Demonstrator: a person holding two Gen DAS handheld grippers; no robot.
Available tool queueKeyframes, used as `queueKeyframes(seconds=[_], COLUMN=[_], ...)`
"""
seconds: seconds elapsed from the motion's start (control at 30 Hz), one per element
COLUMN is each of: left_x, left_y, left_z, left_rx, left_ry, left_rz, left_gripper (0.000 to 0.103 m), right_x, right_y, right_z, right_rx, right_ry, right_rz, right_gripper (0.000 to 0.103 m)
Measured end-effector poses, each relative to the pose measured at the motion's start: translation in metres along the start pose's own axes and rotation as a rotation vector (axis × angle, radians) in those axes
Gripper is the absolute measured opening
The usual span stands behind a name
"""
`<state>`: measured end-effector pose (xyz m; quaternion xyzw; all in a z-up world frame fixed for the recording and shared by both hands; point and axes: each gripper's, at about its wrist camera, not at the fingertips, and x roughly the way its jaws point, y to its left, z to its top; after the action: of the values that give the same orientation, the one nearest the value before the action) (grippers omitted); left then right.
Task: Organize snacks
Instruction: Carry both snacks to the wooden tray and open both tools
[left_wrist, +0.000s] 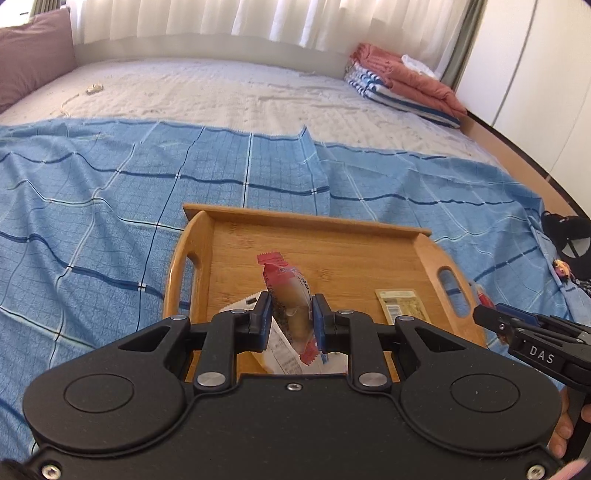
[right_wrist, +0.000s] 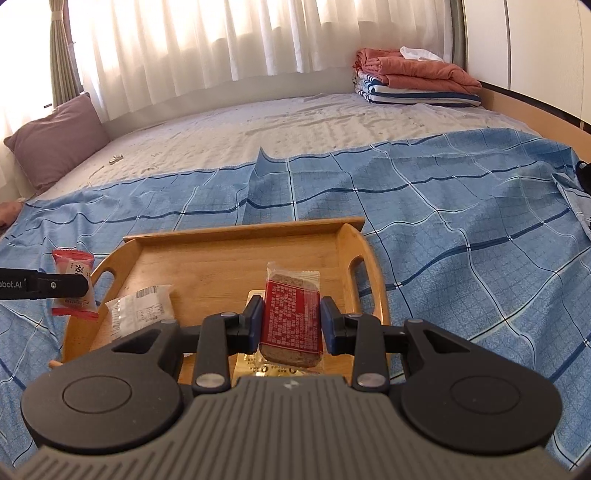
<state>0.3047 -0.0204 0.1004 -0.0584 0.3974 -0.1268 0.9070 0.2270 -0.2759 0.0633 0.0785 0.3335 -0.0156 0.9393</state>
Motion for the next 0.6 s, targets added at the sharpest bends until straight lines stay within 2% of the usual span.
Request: queueKeyframes(seconds=[0.27, 0.47, 0.53, 0.6], left_x=[0.051, 0.088, 0.096, 0.103], left_y=[0.011, 0.019, 0.021, 0.022], left_z=[0.029, 0.049, 0.053, 0.055], left_rx=[-0.027, -0.082, -0.083, -0.079], left_ry=[0.036, 0.057, 0.06, 0.061], left_rz=[0.008, 0.043, 0.048, 0.04], left_gripper=[0.022, 0.021, 0.02, 0.013], right_x=[0.042, 0.079, 0.089, 0.097], right_y=[-0.005, -0.01, -0.01, -0.011], right_z=[0.022, 0.028, 0.029, 0.03], right_rx=[-0.022, -0.033, -0.032, -0.024], right_ry=[0.052, 0.109, 0.119, 0.123], right_rz=[-0.028, -0.06, -0.062, -0.062], right_gripper=[0.037, 0.037, 0.037, 0.037])
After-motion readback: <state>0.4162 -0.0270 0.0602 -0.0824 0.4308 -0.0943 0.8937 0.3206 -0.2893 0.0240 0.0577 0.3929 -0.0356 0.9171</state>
